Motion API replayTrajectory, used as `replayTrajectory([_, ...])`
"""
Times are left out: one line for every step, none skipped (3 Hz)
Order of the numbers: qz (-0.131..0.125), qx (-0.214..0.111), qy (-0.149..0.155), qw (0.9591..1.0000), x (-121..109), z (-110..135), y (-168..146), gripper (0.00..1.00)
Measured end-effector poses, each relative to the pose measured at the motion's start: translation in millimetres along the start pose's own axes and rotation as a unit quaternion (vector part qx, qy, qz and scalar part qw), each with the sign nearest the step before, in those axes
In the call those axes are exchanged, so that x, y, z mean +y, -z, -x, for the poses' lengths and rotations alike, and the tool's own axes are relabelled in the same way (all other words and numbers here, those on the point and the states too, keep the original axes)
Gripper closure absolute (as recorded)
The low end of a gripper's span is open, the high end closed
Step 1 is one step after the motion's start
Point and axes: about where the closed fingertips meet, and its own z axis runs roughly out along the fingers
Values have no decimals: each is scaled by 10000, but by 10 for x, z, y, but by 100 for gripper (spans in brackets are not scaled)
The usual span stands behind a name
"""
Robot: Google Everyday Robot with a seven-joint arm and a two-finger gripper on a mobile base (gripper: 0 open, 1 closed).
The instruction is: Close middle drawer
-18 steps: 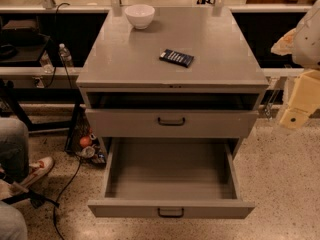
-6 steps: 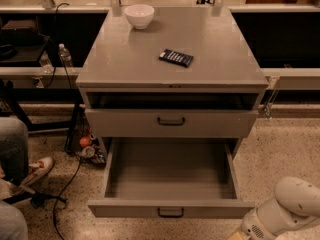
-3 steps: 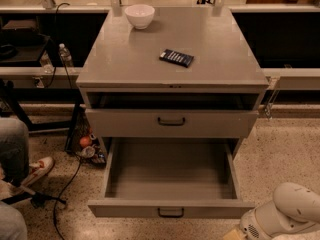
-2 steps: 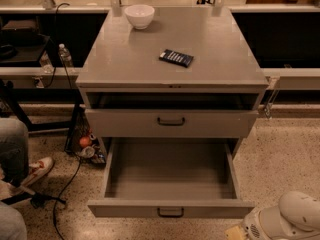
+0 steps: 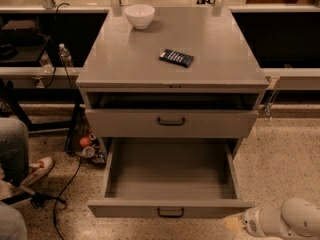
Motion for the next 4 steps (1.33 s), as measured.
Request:
replayTrajectory([47,-390,67,9992,-86,160,-83,100])
replayTrajectory([118,-647,187,9977,-103,308,-116,100])
replayTrajectory([278,-711,428,9962,-81,488,-181,100])
replayTrajectory([278,-711,428,9962,-81,488,-181,100])
